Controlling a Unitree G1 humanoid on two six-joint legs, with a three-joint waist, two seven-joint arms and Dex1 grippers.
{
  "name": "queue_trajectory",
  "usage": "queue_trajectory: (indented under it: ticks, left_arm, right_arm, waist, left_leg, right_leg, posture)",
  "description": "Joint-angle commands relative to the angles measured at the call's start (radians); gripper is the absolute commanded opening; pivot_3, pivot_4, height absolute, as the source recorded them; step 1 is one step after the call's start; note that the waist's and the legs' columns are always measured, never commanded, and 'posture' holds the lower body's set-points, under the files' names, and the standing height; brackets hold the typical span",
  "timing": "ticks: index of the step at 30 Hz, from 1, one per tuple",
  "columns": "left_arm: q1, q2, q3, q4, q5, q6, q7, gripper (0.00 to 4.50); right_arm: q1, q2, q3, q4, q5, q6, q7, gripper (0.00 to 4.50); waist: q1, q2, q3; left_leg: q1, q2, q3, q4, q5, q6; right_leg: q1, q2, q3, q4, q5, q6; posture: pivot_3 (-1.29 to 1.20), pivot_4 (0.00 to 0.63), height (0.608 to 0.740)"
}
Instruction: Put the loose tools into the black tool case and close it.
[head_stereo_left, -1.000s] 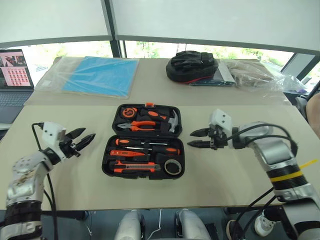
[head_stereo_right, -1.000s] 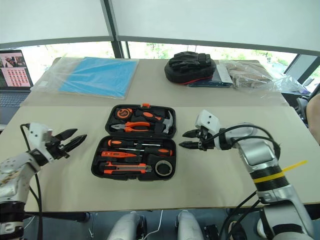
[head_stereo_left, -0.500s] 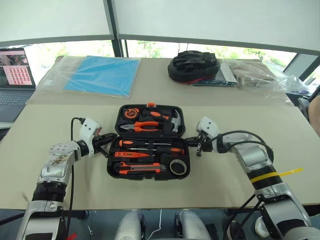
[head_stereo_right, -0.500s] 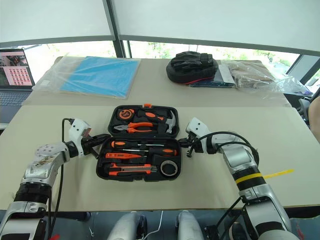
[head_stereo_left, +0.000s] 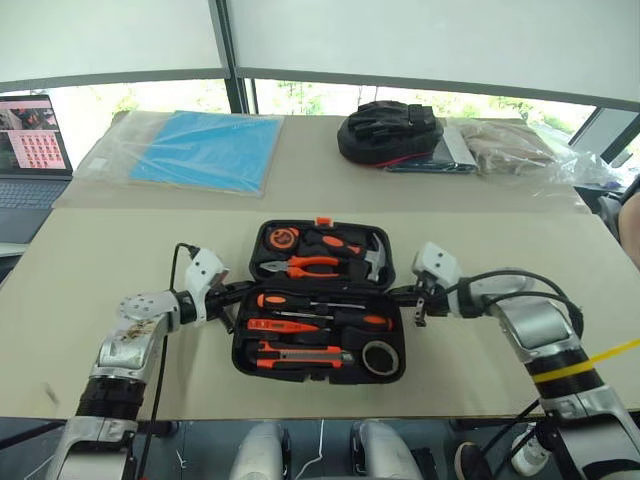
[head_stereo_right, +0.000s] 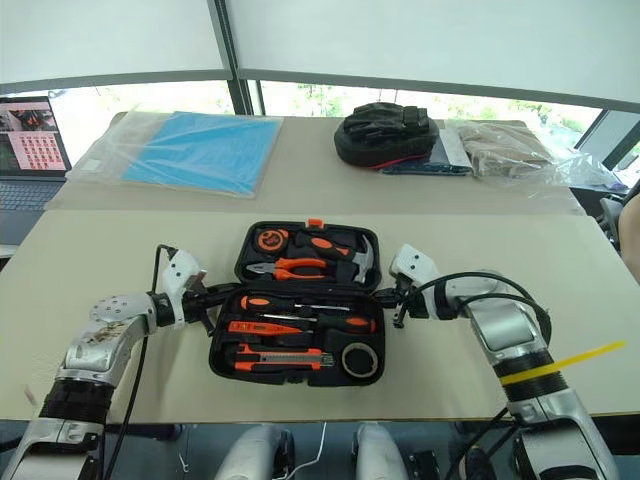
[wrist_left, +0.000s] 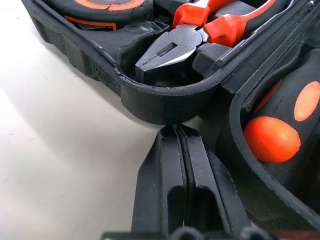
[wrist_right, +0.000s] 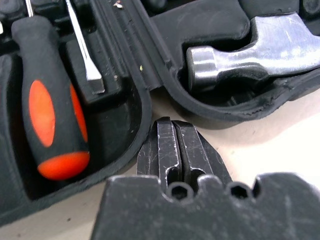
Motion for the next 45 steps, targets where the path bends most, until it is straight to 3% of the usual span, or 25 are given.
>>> queue_trajectory:
  ticks: [1, 2, 5, 9, 12, 15, 16, 20, 29, 32, 33, 35, 43, 45]
  left_arm:
    - [0.006, -0.001, 0.003, -0.015, -0.020, 0.041, 0.003, 0.06]
    - [0.007, 0.015, 0.019, -0.015, -0.021, 0.070, 0.014, 0.06]
    - [0.021, 0.125, 0.009, -0.054, -0.012, 0.240, -0.009, 0.84]
    - [0.002, 0.213, 0.019, -0.081, -0.042, 0.412, 0.000, 2.35]
    - [-0.092, 0.289, 0.012, -0.112, -0.089, 0.606, -0.024, 3.44]
    - [-0.198, 0.293, 0.006, -0.102, -0.124, 0.744, -0.004, 4.46]
    - [-0.235, 0.278, 0.005, -0.087, -0.126, 0.784, 0.016, 4.50]
    - [-0.351, 0.206, -0.010, -0.028, -0.112, 0.871, 0.097, 4.50]
    - [-0.395, 0.115, -0.037, 0.018, -0.087, 0.900, 0.211, 4.50]
    - [-0.385, 0.104, -0.037, 0.007, -0.091, 0.907, 0.223, 4.50]
    - [-0.383, 0.100, -0.036, 0.005, -0.093, 0.909, 0.228, 4.09]
    - [-0.379, 0.092, -0.033, 0.004, -0.095, 0.914, 0.235, 3.80]
    - [-0.362, 0.039, 0.035, 0.034, -0.112, 0.895, 0.284, 0.88]
    - [-0.352, 0.030, 0.068, 0.031, -0.122, 0.877, 0.294, 0.18]
  right_arm:
    - [0.006, -0.010, -0.049, -0.029, 0.024, -0.043, -0.011, 0.00]
    - [0.012, -0.022, -0.073, -0.031, 0.034, -0.028, -0.016, 0.00]
    - [0.042, -0.099, -0.105, -0.081, 0.081, 0.025, 0.053, 0.83]
    - [0.043, -0.166, -0.137, -0.131, 0.138, 0.130, 0.066, 2.25]
    - [-0.050, -0.179, -0.175, -0.187, 0.236, 0.415, 0.015, 3.28]
    - [-0.160, -0.174, -0.129, -0.195, 0.239, 0.611, -0.060, 4.25]
    - [-0.201, -0.161, -0.105, -0.179, 0.234, 0.678, -0.090, 4.47]
    - [-0.338, -0.048, -0.074, -0.059, 0.205, 0.839, -0.228, 4.47]
    - [-0.449, 0.077, -0.027, 0.150, 0.137, 0.845, -0.393, 4.47]
    - [-0.450, 0.070, 0.006, 0.161, 0.136, 0.865, -0.393, 3.77]
    - [-0.448, 0.066, 0.015, 0.160, 0.137, 0.877, -0.391, 3.37]
    - [-0.444, 0.056, 0.034, 0.158, 0.136, 0.889, -0.389, 2.82]
    - [-0.459, 0.077, 0.023, 0.214, 0.156, 0.947, -0.416, 0.06]
    - [-0.462, 0.093, -0.006, 0.220, 0.165, 0.948, -0.425, 0.00]
  waist:
    - [0.000, 0.000, 0.000]
    - [0.000, 0.000, 0.000]
    - [-0.002, 0.000, 0.000]
    - [-0.021, 0.000, 0.000]
    - [-0.032, 0.000, 0.000]
    - [-0.038, -0.001, 0.001]
    - [-0.035, -0.001, 0.001]
    - [-0.027, -0.001, 0.001]
    - [-0.026, -0.001, 0.001]
    - [-0.025, -0.001, 0.001]
    - [-0.025, -0.001, 0.001]
    - [-0.022, -0.001, 0.001]
    - [-0.014, -0.001, 0.001]
    - [-0.015, -0.001, 0.000]
  left_leg:
    - [0.001, 0.000, 0.000, 0.000, 0.000, 0.000]
    - [0.001, 0.000, 0.000, 0.000, 0.000, 0.000]
    - [0.001, 0.000, -0.001, 0.000, 0.000, 0.000]
    - [0.005, 0.002, -0.002, -0.001, 0.000, 0.000]
    - [0.010, 0.002, -0.005, -0.003, 0.000, 0.000]
    - [0.011, 0.002, -0.007, -0.003, 0.002, -0.003]
    - [0.010, 0.002, -0.008, -0.003, 0.004, -0.003]
    - [0.008, 0.001, -0.009, -0.003, 0.004, -0.003]
    - [-0.005, -0.002, -0.010, -0.002, 0.003, -0.001]
    - [-0.005, -0.003, -0.011, -0.002, 0.003, -0.001]
    - [-0.004, -0.003, -0.011, -0.002, 0.003, -0.001]
    - [-0.004, -0.003, -0.012, -0.002, 0.003, -0.001]
    - [0.007, -0.004, -0.016, -0.001, 0.003, -0.001]
    - [0.009, -0.003, -0.016, -0.001, 0.003, -0.001]
  right_leg:
    - [0.001, 0.000, 0.000, 0.000, 0.000, 0.000]
    - [0.001, 0.000, 0.000, 0.000, 0.000, 0.000]
    - [0.001, 0.000, 0.000, 0.000, 0.000, 0.000]
    - [0.002, 0.001, 0.002, 0.001, 0.000, 0.000]
    - [0.005, 0.003, 0.003, 0.002, -0.001, -0.001]
    - [0.005, 0.005, 0.005, 0.003, -0.002, -0.003]
    - [0.004, 0.005, 0.005, 0.003, -0.002, -0.002]
    - [0.004, 0.004, 0.004, 0.002, -0.001, -0.003]
    - [-0.004, 0.001, 0.004, 0.002, 0.002, 0.001]
    - [-0.004, 0.001, 0.003, 0.001, 0.002, 0.001]
    - [-0.003, 0.001, 0.003, 0.001, 0.002, 0.001]
    - [-0.003, 0.000, 0.003, 0.000, 0.002, 0.001]
    - [0.010, 0.000, 0.000, 0.000, 0.001, 0.001]
    - [0.012, 0.000, 0.000, 0.000, 0.001, 0.001]
  posture:
    - [0.00, 0.150, 0.740]
    - [0.00, 0.150, 0.740]
    - [0.00, 0.150, 0.740]
    - [0.00, 0.150, 0.740]
    - [0.00, 0.150, 0.740]
    - [0.00, 0.150, 0.740]
    - [0.00, 0.150, 0.740]
    - [0.00, 0.150, 0.740]
    - [0.00, 0.150, 0.740]
    - [0.00, 0.150, 0.740]
    - [0.00, 0.150, 0.740]
    - [0.00, 0.150, 0.740]
    - [0.00, 0.150, 0.740]
    - [0.00, 0.150, 0.740]
